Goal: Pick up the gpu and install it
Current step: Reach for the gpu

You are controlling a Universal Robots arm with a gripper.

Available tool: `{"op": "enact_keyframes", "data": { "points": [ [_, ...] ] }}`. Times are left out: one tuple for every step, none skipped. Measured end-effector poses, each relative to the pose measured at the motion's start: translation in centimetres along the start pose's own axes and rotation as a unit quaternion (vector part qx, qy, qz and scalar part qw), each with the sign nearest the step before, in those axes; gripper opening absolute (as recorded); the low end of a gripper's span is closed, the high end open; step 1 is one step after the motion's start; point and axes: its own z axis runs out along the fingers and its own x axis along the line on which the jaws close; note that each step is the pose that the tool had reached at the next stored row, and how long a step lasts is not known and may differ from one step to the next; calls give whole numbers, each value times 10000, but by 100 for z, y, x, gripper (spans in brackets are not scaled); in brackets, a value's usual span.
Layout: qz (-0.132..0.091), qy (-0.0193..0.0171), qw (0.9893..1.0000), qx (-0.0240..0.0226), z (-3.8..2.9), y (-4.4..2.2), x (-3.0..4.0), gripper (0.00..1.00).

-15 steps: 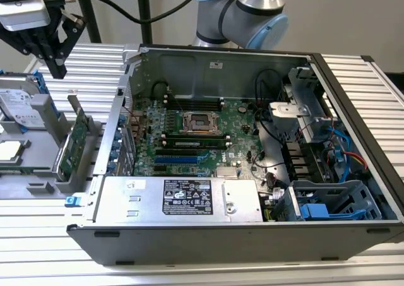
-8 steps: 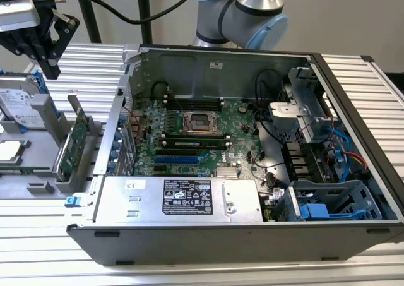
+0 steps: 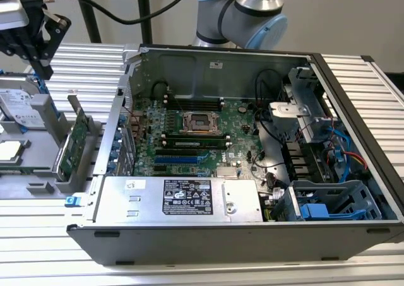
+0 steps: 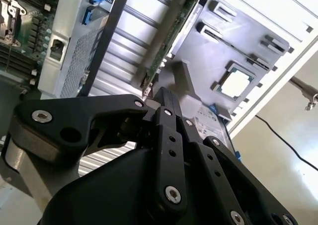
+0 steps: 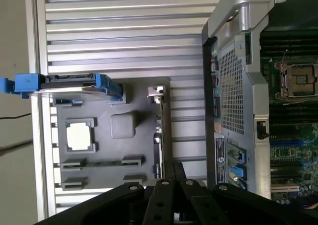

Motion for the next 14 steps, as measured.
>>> {"op": "enact_keyframes", "data": {
  "points": [
    [0,0,10000,0,0,-1,10,0],
    [0,0,10000,0,-1,-2,20,0],
    [-1,0,10000,0,-1,-2,31,0],
    [-1,0,10000,0,-1,-3,40,0],
    [-1,0,10000,0,-1,-4,51,0],
    [-1,0,10000,0,-2,-4,62,0],
    [-1,0,10000,0,-2,-5,72,0],
    [-1,0,10000,0,-2,-6,80,0],
    [-1,1,10000,1,-3,-6,84,0],
    [-2,1,10000,1,-3,-6,85,0],
    [-1,0,10000,0,-2,-6,87,0],
    [-1,0,10000,0,-2,-6,87,0],
    [-1,0,10000,0,-2,-6,88,0],
    [-1,0,10000,0,-2,-8,88,0]
  ]
}}
